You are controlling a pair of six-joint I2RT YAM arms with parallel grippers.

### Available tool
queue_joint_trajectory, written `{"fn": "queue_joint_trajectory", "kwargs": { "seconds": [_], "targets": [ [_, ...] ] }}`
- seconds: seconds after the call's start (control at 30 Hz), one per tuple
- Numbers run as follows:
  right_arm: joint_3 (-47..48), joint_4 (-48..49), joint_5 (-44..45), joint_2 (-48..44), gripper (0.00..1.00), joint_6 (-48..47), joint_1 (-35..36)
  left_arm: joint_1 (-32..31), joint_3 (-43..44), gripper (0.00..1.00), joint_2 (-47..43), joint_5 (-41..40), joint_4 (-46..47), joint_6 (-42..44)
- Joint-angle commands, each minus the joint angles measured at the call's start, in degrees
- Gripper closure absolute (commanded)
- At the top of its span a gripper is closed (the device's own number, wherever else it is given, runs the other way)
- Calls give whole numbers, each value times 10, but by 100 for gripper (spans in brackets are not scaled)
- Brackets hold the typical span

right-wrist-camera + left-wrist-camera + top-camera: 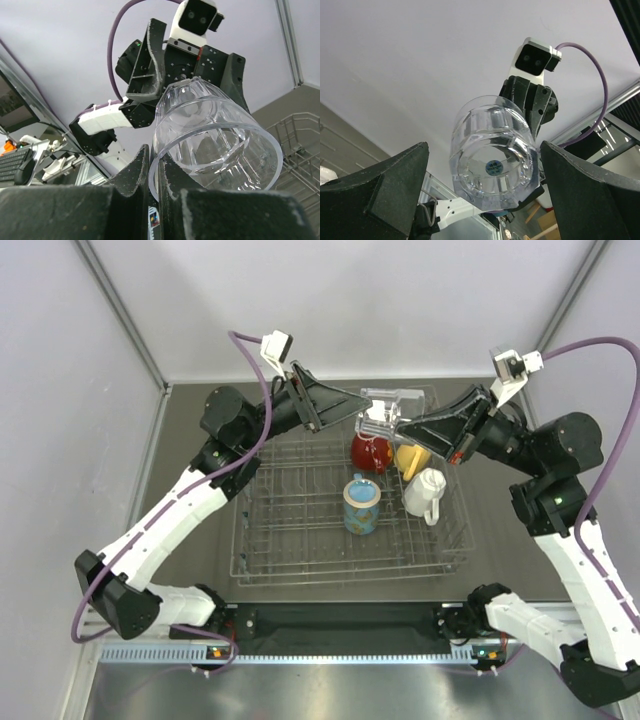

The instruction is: Load the cups into the dish rack

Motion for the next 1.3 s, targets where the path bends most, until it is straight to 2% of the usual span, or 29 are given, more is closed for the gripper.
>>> {"fn": "queue_joint_trajectory", "kwargs": {
  "seconds": [0.0, 0.4, 0.53, 0.57, 0.6, 0.67, 0.7, 0.73, 0.77, 0.8, 0.9, 0.97, 1.0, 1.03, 1.07, 1.13, 1.27],
  "targets": [
    [12, 59, -2, -1, 100, 0, 13, 1, 28, 2, 1, 21, 2, -5],
    [-4, 54, 12, 2, 100, -13, 18, 0, 31, 6, 4, 55, -16, -19],
    [-6, 53, 11, 4, 100, -14, 21, 0, 35, 15, 13, 56, -11, -31],
    [-7, 52, 12, 3, 100, -14, 23, 0, 36, 19, 16, 56, -6, -35],
    [-7, 48, 13, 2, 100, -17, 24, 0, 39, 34, 18, 57, -6, -38],
    [-5, 38, 17, 0, 100, -22, 24, 0, 42, 53, 23, 59, -7, -40],
    [-4, 25, 19, 0, 100, -29, 24, 1, 45, 72, 26, 60, -11, -40],
    [-4, 23, 20, -2, 100, -32, 24, 0, 46, 80, 27, 60, -13, -40],
    [-4, 20, 23, -4, 99, -37, 24, 0, 48, 92, 28, 62, -15, -41],
    [-4, 16, 27, -5, 92, -39, 24, 0, 49, 100, 29, 63, -22, -40],
    [3, -14, 38, -9, 68, -57, 24, 0, 51, 100, 25, 56, -50, -26],
    [8, -46, 49, -12, 59, -79, 25, 1, 62, 100, 21, 43, -84, 0],
    [14, -55, 56, -14, 48, -87, 24, 1, 66, 100, 19, 41, -97, 9],
    [18, -85, 65, -17, 42, -97, 24, 2, 73, 100, 18, 38, -138, 30],
    [22, -123, 90, -19, 21, -112, 24, 1, 94, 100, 18, 25, -167, 45],
    [30, -159, 109, -23, 1, -126, 23, 1, 122, 100, 23, 6, -284, 95],
    [40, -250, 177, -32, 0, -167, 24, 1, 205, 100, 31, -88, -465, 172]
  ]
}}
